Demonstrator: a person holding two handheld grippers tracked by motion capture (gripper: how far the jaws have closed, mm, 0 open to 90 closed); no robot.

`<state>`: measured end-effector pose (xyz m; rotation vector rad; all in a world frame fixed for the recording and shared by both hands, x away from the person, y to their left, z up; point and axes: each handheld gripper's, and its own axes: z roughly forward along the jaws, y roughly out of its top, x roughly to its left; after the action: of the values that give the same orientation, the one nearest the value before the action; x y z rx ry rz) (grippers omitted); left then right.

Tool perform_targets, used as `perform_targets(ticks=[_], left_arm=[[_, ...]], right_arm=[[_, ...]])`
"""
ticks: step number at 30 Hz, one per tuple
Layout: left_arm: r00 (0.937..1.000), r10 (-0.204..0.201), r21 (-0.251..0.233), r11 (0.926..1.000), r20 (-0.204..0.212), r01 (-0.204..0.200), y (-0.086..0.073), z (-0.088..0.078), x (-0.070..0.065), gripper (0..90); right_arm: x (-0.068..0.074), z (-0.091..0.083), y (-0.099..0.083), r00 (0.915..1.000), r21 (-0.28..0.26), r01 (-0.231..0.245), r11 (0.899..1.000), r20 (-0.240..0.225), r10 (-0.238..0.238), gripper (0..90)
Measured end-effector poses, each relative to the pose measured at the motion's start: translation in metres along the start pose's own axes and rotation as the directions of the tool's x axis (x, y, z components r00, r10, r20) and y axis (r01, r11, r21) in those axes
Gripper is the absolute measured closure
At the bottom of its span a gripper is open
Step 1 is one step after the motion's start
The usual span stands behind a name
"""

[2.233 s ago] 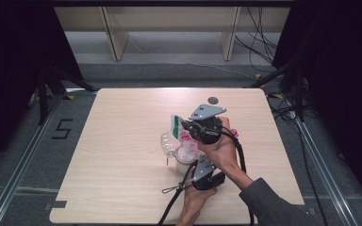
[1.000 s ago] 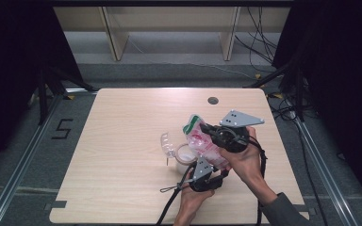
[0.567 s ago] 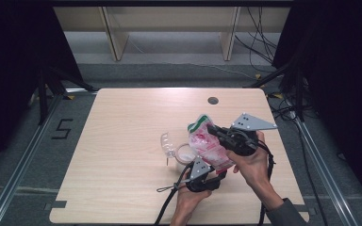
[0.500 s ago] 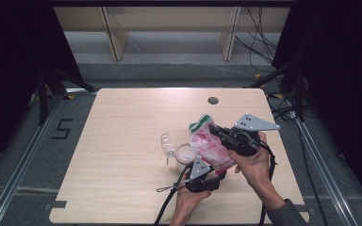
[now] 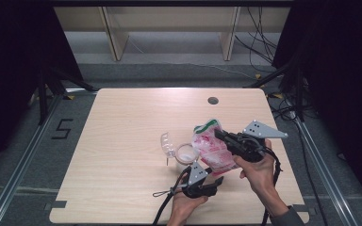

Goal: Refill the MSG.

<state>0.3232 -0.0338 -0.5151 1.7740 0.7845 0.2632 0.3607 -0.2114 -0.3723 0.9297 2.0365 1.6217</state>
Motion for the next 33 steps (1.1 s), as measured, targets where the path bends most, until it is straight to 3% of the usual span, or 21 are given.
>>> perform_targets(ticks=[1, 2, 8, 13, 14, 16, 18, 19, 21, 23, 24, 27, 29, 30, 33], left_arm=[[1.0000, 0.003, 0.007, 1.0000, -0.007, -0.003, -0.001, -0.002, -0.001, 47.2], [0.9998, 0.015, 0.018, 0.9997, -0.012, -0.015, 0.000, -0.004, 0.000, 46.3], [0.9997, -0.009, -0.028, 0.9996, -0.024, 0.009, 0.003, -0.014, -0.002, 45.4], [0.9998, 0.013, -0.034, 0.9993, -0.016, -0.014, 0.006, -0.019, -0.005, 45.6], [0.9997, 0.018, -0.025, 0.9995, -0.019, -0.018, 0.006, -0.021, -0.005, 45.6], [0.9997, 0.020, -0.027, 0.9994, -0.016, -0.020, 0.005, -0.023, -0.006, 45.5], [0.9997, 0.020, -0.030, 0.9993, -0.016, -0.020, 0.005, -0.026, -0.005, 45.5], [0.9997, 0.021, -0.035, 0.9992, -0.009, -0.021, 0.005, -0.027, -0.005, 45.5], [0.9995, 0.032, -0.030, 0.9990, -0.007, -0.032, 0.005, -0.031, -0.006, 45.5], [0.9996, 0.028, -0.036, 0.9990, -0.009, -0.028, 0.005, -0.033, -0.007, 45.4], [0.9996, 0.026, -0.045, 0.9986, -0.007, -0.027, 0.004, -0.034, -0.007, 45.4], [0.9995, 0.029, -0.055, 0.9980, -0.008, -0.030, 0.003, -0.038, -0.005, 45.4], [0.9997, 0.020, -0.067, 0.9975, -0.010, -0.021, 0.003, -0.041, -0.004, 45.4], [0.9996, 0.026, -0.070, 0.9972, -0.014, -0.027, 0.003, -0.043, -0.003, 45.6], [0.9993, 0.028, -0.067, 0.9973, -0.026, -0.029, 0.004, -0.048, -0.002, 45.7]], right_arm=[[0.002, -0.002, -0.001, 0.9995, 0.017, -0.032, 0.999, 0.003, 0.032, 90.0], [0.000, 0.000, -0.003, 1.0000, 0.001, -0.002, 1.000, -0.001, 0.002, 90.0], [-0.002, -0.001, -0.009, 0.9991, -0.003, -0.038, 0.999, 0.018, 0.038, 90.0], [-0.007, -0.008, -0.017, 0.9996, -0.016, -0.025, 1.000, 0.015, 0.026, 90.0], [-0.007, -0.009, -0.020, 0.9980, -0.013, -0.063, 0.998, 0.012, 0.063, 90.0], [-0.011, -0.014, -0.027, 0.9975, -0.020, -0.068, 0.998, 0.019, 0.068, 90.0], [-0.011, -0.018, -0.031, 0.9927, -0.035, -0.118, 0.992, 0.023, 0.119, 90.0], [-0.015, -0.019, -0.032, 0.9959, -0.036, -0.085, 0.996, 0.026, 0.086, 90.0], [-0.016, -0.022, -0.032, 0.9963, -0.054, -0.080, 0.995, 0.028, 0.082, 90.0], [-0.013, -0.025, -0.035, 0.9931, -0.051, -0.116, 0.992, 0.012, 0.117, 90.0], [-0.016, -0.026, -0.036, 0.9963, -0.058, -0.084, 0.995, 0.017, 0.085, 90.0], [-0.016, -0.034, -0.039, 0.9925, -0.050, -0.116, 0.992, 0.035, 0.117, 90.0], [-0.018, -0.040, -0.042, 0.9904, -0.055, -0.136, 0.989, 0.020, 0.137, 90.0], [-0.018, -0.041, -0.044, 0.9908, -0.074, -0.128, 0.989, 0.036, 0.131, 90.0], [-0.022, -0.050, -0.049, 0.9871, -0.061, -0.143, 0.988, 0.063, 0.147, 90.0]])
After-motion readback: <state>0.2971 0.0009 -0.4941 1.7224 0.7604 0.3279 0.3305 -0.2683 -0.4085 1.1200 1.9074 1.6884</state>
